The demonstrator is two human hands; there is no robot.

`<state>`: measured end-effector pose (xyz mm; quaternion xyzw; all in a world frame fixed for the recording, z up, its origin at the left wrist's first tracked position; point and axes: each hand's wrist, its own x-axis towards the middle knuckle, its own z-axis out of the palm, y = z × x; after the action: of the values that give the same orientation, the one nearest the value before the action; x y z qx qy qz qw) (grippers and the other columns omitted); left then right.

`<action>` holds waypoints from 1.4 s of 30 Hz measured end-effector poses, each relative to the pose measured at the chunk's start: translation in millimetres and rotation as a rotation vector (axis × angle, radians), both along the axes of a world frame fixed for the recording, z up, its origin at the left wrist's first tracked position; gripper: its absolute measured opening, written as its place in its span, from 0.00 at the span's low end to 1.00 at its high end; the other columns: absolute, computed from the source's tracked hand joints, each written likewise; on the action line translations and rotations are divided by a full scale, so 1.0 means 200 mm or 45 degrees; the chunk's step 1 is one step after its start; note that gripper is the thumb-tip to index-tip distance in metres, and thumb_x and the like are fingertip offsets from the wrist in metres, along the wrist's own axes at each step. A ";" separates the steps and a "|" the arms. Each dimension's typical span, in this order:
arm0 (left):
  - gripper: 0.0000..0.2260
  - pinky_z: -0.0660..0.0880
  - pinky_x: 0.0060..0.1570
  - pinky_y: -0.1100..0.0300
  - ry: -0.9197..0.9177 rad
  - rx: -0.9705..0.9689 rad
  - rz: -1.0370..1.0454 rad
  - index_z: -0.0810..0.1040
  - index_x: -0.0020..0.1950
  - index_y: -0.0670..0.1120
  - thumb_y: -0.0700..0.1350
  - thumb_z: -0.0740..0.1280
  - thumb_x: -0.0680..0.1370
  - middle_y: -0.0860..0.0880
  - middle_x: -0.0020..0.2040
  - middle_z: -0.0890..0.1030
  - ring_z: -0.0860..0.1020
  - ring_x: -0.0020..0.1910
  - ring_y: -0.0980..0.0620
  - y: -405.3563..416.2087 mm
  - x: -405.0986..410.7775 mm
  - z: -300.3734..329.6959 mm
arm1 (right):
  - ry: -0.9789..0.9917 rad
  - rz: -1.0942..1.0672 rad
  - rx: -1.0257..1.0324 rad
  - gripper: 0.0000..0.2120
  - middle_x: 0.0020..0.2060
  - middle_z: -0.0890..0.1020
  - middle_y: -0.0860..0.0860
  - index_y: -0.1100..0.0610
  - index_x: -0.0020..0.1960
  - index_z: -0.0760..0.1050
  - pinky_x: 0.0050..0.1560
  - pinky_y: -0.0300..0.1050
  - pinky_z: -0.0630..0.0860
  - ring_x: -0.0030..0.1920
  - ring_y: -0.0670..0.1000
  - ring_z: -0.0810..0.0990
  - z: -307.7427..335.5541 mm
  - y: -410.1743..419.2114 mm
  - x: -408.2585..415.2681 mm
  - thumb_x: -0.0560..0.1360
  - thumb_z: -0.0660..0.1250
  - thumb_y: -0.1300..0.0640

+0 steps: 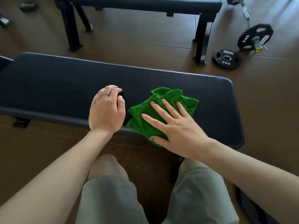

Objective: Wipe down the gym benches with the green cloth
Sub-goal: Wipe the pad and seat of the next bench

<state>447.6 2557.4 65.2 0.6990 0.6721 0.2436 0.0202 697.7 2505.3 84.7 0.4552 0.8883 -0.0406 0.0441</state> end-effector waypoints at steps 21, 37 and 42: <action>0.17 0.70 0.70 0.48 0.027 0.004 0.022 0.78 0.65 0.45 0.49 0.56 0.84 0.48 0.66 0.78 0.74 0.68 0.46 0.00 0.02 0.00 | -0.040 0.034 -0.084 0.29 0.84 0.47 0.52 0.36 0.83 0.43 0.81 0.68 0.47 0.83 0.61 0.43 0.01 0.03 0.06 0.84 0.41 0.33; 0.18 0.70 0.70 0.47 0.026 -0.013 0.030 0.78 0.66 0.45 0.48 0.55 0.83 0.48 0.67 0.78 0.74 0.69 0.47 0.00 0.02 0.01 | 0.059 -0.051 -0.180 0.28 0.84 0.42 0.50 0.37 0.83 0.41 0.81 0.66 0.40 0.83 0.58 0.34 0.03 -0.01 -0.11 0.85 0.41 0.36; 0.18 0.71 0.70 0.46 -0.016 -0.019 0.037 0.78 0.66 0.45 0.47 0.55 0.82 0.48 0.67 0.79 0.75 0.68 0.48 0.01 0.01 0.01 | 0.149 -0.141 -0.160 0.27 0.84 0.43 0.45 0.33 0.82 0.43 0.81 0.64 0.37 0.83 0.55 0.36 0.02 0.35 -0.25 0.84 0.39 0.35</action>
<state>450.0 2558.8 67.9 0.6874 0.6839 0.2432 0.0259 647.7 2575.4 88.9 0.4969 0.8585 -0.1251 0.0183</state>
